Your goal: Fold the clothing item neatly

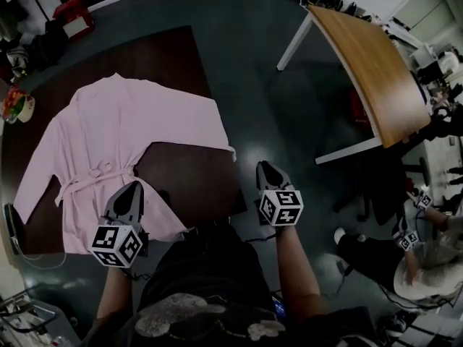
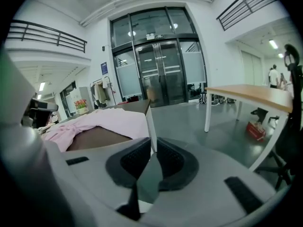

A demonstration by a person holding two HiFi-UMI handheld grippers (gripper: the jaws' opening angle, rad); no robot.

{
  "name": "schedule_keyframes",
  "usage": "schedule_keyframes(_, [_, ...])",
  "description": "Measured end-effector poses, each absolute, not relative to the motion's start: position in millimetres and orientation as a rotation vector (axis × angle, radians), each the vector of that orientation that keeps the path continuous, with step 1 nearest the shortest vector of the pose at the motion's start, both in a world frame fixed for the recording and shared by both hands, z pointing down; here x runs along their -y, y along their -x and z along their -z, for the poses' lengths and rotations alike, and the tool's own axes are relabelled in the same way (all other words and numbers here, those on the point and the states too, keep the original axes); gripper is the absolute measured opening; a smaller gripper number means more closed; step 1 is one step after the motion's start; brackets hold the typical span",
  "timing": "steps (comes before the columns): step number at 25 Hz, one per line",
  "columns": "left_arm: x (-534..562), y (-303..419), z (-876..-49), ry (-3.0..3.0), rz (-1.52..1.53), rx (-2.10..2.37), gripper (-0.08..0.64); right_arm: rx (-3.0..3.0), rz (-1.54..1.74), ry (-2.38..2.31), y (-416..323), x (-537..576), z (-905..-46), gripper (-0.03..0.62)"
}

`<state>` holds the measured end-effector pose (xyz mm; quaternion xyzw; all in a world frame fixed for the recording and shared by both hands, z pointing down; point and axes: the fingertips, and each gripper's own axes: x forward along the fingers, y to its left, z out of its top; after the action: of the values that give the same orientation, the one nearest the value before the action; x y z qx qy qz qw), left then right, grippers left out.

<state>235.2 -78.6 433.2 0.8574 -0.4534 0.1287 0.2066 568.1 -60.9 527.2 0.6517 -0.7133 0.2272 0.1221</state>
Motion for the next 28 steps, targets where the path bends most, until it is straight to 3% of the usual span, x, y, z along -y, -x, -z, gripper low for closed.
schedule_keyframes(4, [88.5,-261.1,-435.6,-2.391,-0.444,1.307,0.009,2.133,-0.765,-1.706,-568.5,76.0,-568.3,0.069])
schedule_keyframes(16, [89.2,-286.8,-459.5,-2.237,-0.559,1.422,0.009,2.251,-0.817,-1.285,-515.8,107.8,-645.7,0.094])
schedule_keyframes(20, [90.2,-284.1,-462.6,-2.195,-0.559,1.458,0.009,2.231,-0.802,-1.312,-520.6,116.4,-647.6,0.092])
schedule_keyframes(23, [93.5,-281.3,-466.2,-2.158,-0.534,1.48,0.009,2.209,-0.776,-1.323,-528.1,119.5,-646.0,0.015])
schedule_keyframes(28, [96.3,-282.7,-465.2,-2.149,-0.511,1.505,0.009,2.175,-0.744,-1.401,-552.6,125.3,-629.4,0.011])
